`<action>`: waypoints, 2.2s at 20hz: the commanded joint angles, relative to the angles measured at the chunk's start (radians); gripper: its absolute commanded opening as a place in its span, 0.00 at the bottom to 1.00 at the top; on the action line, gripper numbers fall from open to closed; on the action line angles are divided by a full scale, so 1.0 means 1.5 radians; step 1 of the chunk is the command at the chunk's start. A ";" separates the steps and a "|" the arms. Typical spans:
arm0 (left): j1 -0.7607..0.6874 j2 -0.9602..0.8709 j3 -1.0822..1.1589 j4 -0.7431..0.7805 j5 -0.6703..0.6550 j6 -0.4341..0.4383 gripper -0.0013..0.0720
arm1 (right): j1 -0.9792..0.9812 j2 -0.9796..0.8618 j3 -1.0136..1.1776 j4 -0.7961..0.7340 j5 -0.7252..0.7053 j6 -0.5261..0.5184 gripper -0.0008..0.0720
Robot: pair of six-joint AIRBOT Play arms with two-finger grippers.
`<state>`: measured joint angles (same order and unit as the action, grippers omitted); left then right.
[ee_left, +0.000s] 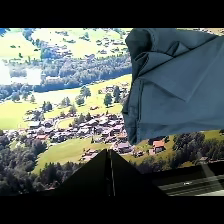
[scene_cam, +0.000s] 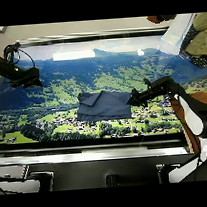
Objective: Fold the clothes and pants, and hang the long-sleeved shirts on hangers.
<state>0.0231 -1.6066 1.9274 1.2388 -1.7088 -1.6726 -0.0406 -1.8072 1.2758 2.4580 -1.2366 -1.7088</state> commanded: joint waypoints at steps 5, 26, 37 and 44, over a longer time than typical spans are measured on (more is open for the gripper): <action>0.000 0.000 0.000 0.000 -0.001 0.000 0.04 | -0.020 0.028 0.092 -0.002 -0.021 0.051 0.05; 0.000 0.000 0.000 0.000 -0.001 0.028 0.04 | -0.432 0.093 0.496 -0.161 0.004 0.557 0.05; 0.000 0.000 0.000 0.001 -0.001 0.034 0.04 | -0.444 0.144 0.496 -0.301 -0.193 0.694 0.05; 0.000 0.000 -0.002 0.001 0.000 0.033 0.04 | -0.444 0.171 0.496 -0.304 -0.283 0.676 0.05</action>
<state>0.0231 -1.6062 1.9263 1.2392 -1.7096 -1.6226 -0.7063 -1.5665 2.0193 2.0090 -1.5826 -0.6815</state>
